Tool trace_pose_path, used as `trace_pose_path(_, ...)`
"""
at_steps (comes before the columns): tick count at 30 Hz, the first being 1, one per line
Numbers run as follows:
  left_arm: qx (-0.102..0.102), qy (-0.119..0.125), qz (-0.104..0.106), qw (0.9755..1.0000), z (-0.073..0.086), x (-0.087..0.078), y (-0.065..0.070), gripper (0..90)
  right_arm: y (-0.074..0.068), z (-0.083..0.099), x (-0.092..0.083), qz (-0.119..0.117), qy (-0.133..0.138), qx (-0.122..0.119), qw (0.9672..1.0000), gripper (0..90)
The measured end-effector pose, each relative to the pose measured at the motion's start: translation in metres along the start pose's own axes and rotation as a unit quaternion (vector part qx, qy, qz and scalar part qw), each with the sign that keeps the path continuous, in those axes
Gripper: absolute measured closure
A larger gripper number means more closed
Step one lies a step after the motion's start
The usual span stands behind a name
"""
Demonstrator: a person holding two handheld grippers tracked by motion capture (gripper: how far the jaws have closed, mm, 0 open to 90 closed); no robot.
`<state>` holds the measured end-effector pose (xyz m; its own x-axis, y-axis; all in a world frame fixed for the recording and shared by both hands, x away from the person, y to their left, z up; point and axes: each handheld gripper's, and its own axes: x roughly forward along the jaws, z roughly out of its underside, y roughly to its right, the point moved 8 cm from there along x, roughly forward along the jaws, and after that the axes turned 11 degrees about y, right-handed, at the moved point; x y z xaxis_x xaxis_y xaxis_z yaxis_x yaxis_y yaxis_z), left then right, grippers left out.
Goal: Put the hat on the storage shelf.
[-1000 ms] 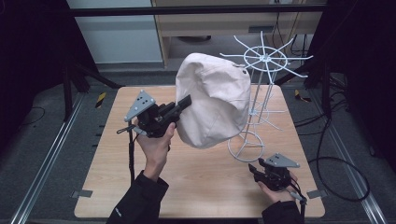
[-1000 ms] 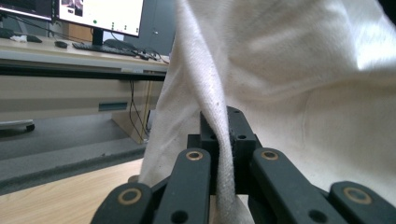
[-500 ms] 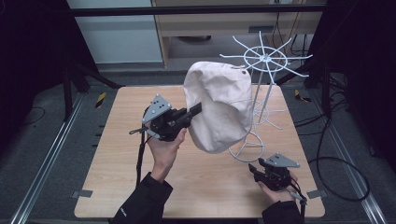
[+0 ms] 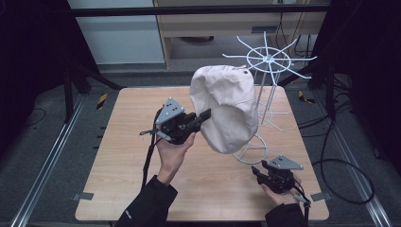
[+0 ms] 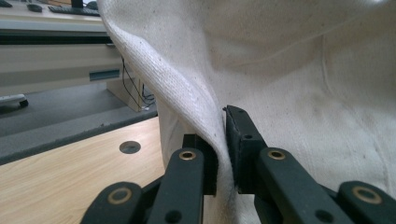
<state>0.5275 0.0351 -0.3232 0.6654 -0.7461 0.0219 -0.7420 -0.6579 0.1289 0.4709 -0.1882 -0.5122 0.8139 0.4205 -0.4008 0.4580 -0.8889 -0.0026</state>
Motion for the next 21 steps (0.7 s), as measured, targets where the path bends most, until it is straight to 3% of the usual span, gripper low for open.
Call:
trace_pose_path(9,0.006,-0.017,0.0,0.9998,0.0084,0.0035,0.0002,76.2,0.0008,0.0002,0.0003,0.001,0.001,-0.003,1.0,53.1)
trace_pose_path(21,0.014,-0.011,-0.001,0.9998,0.0058,-0.0052,-0.002,54.9,0.0005,0.0003,0.0006,0.002,0.0,-0.004,1.0,53.0)
